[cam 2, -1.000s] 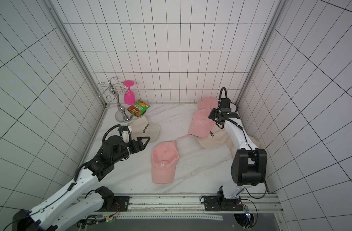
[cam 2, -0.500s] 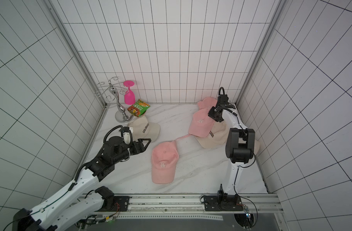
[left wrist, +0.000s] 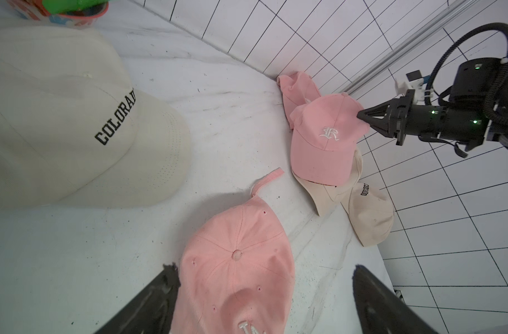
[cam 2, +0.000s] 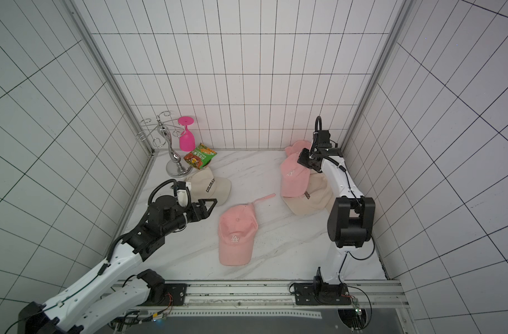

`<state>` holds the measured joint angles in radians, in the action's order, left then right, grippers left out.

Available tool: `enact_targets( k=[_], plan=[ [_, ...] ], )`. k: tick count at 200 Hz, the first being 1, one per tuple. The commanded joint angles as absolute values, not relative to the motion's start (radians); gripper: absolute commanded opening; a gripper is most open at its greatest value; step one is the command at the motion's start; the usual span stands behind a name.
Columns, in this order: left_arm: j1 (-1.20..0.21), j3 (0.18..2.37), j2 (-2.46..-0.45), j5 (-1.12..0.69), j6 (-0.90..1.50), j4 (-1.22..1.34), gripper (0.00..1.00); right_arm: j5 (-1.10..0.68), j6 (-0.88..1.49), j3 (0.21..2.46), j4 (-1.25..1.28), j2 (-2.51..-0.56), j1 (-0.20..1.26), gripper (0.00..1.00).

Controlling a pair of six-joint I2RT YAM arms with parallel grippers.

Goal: Stack the baseball caps by color
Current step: Pick up the baseball cap, then place the baseball cap on the baseball cap.

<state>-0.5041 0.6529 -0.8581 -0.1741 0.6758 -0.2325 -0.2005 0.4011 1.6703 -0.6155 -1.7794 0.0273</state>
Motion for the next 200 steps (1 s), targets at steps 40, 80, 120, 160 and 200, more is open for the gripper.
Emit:
enact_targets(
  k=[40,80,120,160,200],
  plan=[
    [-0.489,0.885,-0.939,-0.275,0.478,-0.24,0.9,-0.387,0.32,1.538,-0.629,-1.481,0.117,0.0],
    [-0.495,0.988,-1.0,-0.39,0.398,-0.22,0.9,-0.507,0.302,1.457,-0.66,-1.329,0.221,0.0],
    [-0.58,1.036,-1.047,-0.454,0.27,-0.199,0.89,-0.632,0.349,1.357,-0.6,-1.216,0.344,0.0],
    [-0.645,1.015,-1.084,-0.352,0.261,-0.185,0.83,-0.657,0.447,1.277,-0.504,-1.135,0.42,0.0],
    [-0.647,0.936,-1.075,-0.306,0.312,-0.123,0.54,-0.649,0.528,1.253,-0.466,-1.097,0.462,0.0]
  ],
)
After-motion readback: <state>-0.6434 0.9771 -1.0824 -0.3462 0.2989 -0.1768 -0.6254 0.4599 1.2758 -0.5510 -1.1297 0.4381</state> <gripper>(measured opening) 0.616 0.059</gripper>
